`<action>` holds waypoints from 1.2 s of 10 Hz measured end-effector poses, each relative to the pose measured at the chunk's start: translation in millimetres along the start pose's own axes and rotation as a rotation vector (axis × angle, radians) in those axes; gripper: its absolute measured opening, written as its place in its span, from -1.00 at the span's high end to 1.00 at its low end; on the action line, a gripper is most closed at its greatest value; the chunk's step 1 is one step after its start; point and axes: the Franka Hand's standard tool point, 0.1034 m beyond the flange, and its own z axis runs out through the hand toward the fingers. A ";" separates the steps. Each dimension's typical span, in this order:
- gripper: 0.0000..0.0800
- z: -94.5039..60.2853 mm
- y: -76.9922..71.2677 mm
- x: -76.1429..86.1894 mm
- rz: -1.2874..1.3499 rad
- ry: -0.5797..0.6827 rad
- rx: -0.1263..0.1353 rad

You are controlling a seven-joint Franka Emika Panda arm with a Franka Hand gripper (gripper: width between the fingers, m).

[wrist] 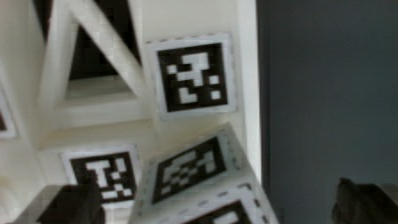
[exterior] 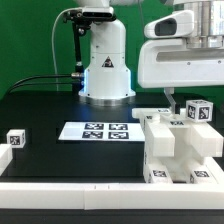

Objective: Assemble chair

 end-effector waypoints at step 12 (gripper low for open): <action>0.30 0.2 -4.9 0.2 0.863 -0.001 0.029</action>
Offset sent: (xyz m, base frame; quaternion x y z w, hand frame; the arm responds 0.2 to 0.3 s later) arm 0.0000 0.0000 0.0000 0.0000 0.0000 0.1938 0.9810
